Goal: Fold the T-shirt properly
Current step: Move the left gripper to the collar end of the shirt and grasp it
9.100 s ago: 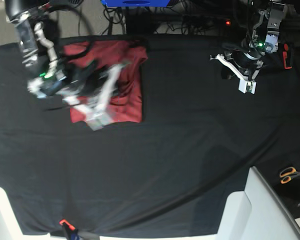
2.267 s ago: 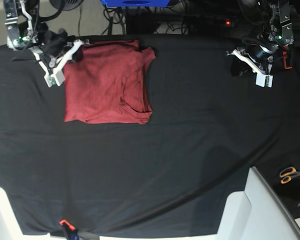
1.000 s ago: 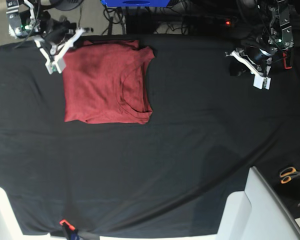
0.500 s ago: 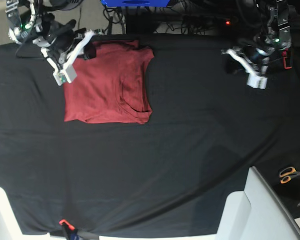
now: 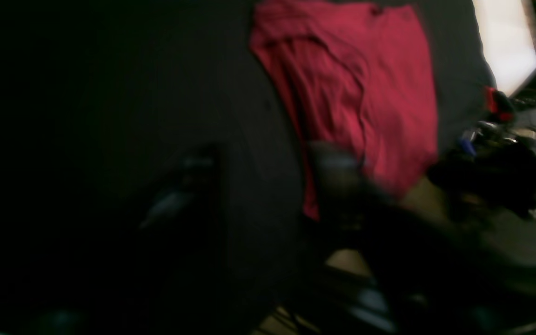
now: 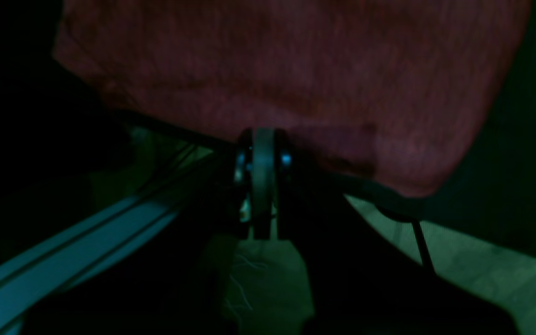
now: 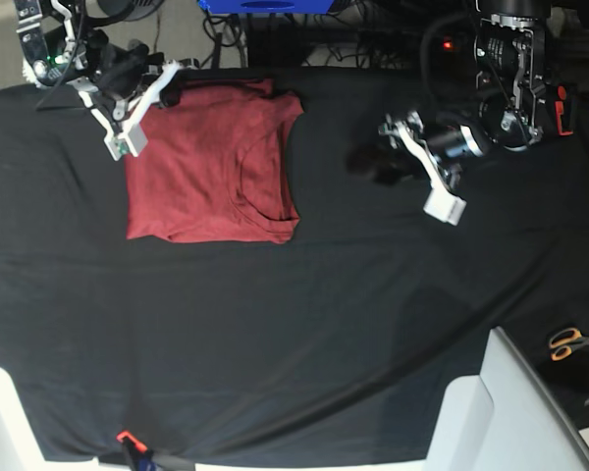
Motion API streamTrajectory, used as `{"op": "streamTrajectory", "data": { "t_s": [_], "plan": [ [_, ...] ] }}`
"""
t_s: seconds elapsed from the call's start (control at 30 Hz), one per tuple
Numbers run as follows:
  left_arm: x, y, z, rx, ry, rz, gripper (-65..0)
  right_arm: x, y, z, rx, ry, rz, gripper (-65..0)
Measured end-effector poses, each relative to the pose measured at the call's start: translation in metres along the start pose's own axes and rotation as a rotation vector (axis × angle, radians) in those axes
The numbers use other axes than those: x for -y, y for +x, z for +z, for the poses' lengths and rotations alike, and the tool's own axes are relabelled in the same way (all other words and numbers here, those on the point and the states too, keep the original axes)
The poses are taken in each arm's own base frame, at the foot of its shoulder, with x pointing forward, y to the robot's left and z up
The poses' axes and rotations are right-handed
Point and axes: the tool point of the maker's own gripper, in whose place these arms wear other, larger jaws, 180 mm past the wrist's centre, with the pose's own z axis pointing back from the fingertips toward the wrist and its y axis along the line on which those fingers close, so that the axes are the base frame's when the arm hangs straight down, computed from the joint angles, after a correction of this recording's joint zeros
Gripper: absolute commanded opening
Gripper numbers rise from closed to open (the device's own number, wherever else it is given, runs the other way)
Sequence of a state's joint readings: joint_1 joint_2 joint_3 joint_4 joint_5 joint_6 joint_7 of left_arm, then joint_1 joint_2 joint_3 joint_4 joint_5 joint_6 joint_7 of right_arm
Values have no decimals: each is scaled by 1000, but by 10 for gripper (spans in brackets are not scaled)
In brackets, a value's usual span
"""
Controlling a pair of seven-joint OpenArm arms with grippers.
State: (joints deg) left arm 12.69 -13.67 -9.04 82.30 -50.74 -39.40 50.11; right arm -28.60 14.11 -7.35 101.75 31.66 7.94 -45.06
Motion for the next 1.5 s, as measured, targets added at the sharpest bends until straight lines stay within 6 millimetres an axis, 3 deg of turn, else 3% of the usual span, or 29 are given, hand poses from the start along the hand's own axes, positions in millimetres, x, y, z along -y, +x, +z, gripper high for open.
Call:
{"op": "streamTrajectory", "data": {
  "t_s": [0.07, 0.2, 0.33, 0.4, 0.6, 0.93, 1.17, 1.43, 1.5],
  "plan": [
    [4, -6, -11, -25, -36, 30, 0, 0, -1, -1, -3, 0, -3, -642],
    [18, -10, -36, -42, -101, 60, 0, 5, -10, -5, -31, -5, -15, -642],
    [22, -33, -56, -64, -127, 168, 0, 6, -8, -8, -19, -6, -19, -642],
    [26, -33, -65, -61, -142, 196, 0, 7, -8, -8, -10, -8, -21, -642],
    [49, -42, -91, -92, -159, 151, 0, 7, -10, -8, -11, -8, -23, -642],
    [55, -43, -97, -101, -164, 142, 0, 8, -10, -8, -11, -10, -24, -642],
    [64, -36, -121, -172, -218, 102, 0, 8, -9, -7, -8, -11, -25, -642],
    [67, -31, -129, -200, -246, 70, 0, 10, -8, -7, -6, -14, -25, -642],
    [75, -30, -135, -231, -257, 27, -61, 10, -7, -7, -4, -14, -25, -642]
  ]
}}
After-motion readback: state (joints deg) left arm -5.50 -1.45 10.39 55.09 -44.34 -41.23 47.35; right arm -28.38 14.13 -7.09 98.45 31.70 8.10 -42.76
